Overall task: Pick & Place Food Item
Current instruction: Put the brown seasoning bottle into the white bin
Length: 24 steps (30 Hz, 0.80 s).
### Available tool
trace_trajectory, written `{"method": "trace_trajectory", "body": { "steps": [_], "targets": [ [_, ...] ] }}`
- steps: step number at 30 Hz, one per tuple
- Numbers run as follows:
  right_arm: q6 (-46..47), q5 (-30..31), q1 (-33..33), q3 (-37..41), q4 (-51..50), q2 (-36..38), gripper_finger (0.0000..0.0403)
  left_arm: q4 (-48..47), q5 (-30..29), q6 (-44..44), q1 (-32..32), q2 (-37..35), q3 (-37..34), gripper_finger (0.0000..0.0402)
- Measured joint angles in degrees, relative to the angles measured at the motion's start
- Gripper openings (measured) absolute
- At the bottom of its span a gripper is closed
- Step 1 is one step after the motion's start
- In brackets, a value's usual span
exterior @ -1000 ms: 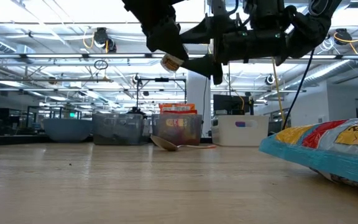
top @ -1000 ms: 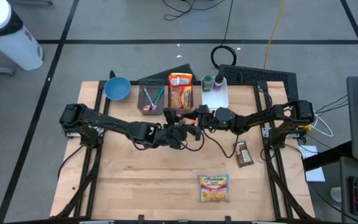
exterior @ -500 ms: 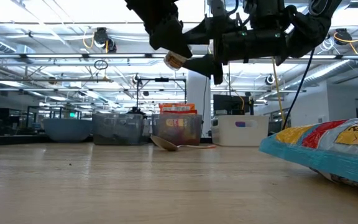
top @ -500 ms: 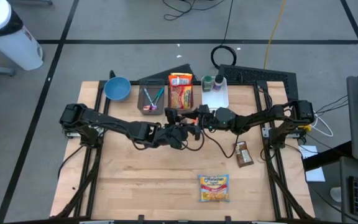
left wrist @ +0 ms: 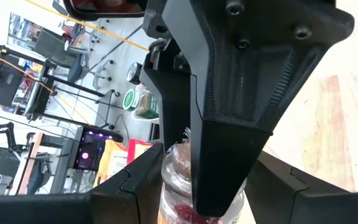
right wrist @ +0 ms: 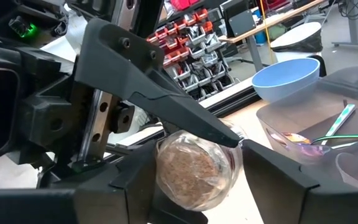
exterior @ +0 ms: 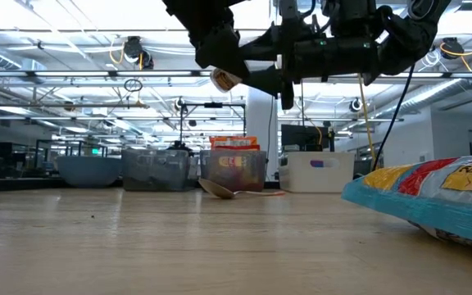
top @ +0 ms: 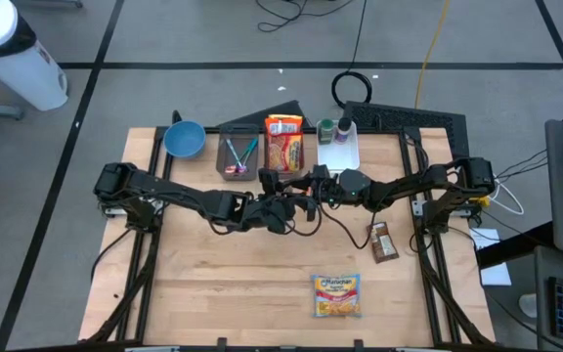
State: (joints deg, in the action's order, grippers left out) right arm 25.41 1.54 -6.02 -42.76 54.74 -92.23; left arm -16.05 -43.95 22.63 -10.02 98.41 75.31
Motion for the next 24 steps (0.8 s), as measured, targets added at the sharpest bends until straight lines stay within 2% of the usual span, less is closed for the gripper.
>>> {"method": "trace_trajectory", "body": {
  "steps": [18, 24],
  "targets": [
    [-0.52, -0.07, -0.02, -0.04, -0.02, 0.02, 0.0184, -0.50, -0.04, 0.69, 0.00, 0.00, 0.00, 0.0188],
    [-1.06, -0.23, -0.02, -0.04, -0.10, 0.03, 0.0219, -0.13, 0.23, 1.47, -0.07, 0.00, 0.00, 0.0188]
  ]
}}
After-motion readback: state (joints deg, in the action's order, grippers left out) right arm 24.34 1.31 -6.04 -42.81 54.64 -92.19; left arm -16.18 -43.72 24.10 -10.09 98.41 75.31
